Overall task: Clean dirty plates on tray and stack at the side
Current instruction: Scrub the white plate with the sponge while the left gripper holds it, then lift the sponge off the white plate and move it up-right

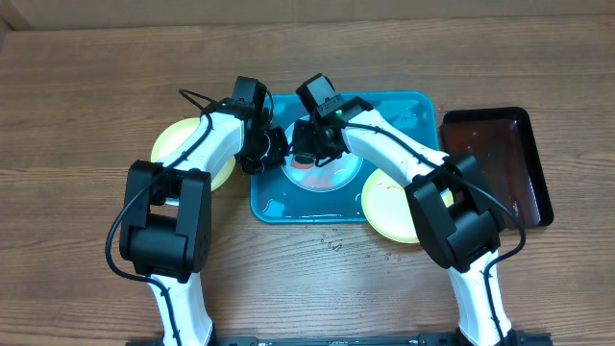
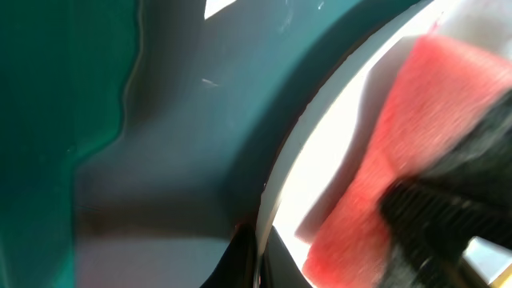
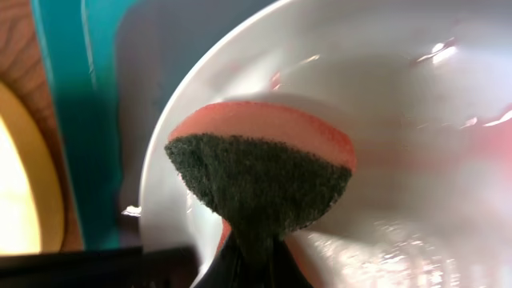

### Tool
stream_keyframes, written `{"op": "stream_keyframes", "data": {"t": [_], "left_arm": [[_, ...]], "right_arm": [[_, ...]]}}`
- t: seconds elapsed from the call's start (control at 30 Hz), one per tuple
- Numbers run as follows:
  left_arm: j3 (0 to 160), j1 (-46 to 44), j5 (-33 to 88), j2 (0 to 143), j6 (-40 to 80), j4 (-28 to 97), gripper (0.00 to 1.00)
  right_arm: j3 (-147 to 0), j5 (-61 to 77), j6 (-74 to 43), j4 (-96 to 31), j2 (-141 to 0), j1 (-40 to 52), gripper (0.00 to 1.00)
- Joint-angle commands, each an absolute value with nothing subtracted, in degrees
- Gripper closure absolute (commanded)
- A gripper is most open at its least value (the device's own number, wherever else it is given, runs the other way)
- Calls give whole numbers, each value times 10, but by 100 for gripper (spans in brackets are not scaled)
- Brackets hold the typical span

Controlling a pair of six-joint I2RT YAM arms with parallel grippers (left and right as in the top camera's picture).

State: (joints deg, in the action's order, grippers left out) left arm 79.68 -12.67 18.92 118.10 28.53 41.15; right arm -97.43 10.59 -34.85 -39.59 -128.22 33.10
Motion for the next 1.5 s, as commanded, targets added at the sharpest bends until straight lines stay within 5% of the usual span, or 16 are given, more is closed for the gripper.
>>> {"op": "stream_keyframes", "data": {"t": [0.0,0.23,0.57,0.6,0.77,0.83,1.0,1.47], "left_arm": [[807,-130,202,1188,285,413,96],[807,-130,201,1188,285,415,96],[807,-131,199,1188,284,410,96],[807,-131,199,1188,283,409,93],[807,-131,195,1188,275,397,47],[807,-131,195,1188,262,391,42],[807,-147,173,1189,257,388,44],[807,-177,135,1189,242,375,70]], "right_arm": [[-971,51,-359,-391,-1282,302,96],[-974,20,-356,-416,-1282,237,96],[-1040,143,-257,-624,-1281,199,96],[-1047,158,-248,-634,-1281,200,96],[-1118,194,-220,-687,-1279,197,96],[-1153,194,-215,-703,-1275,192,96],[-1239,191,-207,-736,-1268,166,96],[-1270,190,-181,-798,-1266,70,96]]}}
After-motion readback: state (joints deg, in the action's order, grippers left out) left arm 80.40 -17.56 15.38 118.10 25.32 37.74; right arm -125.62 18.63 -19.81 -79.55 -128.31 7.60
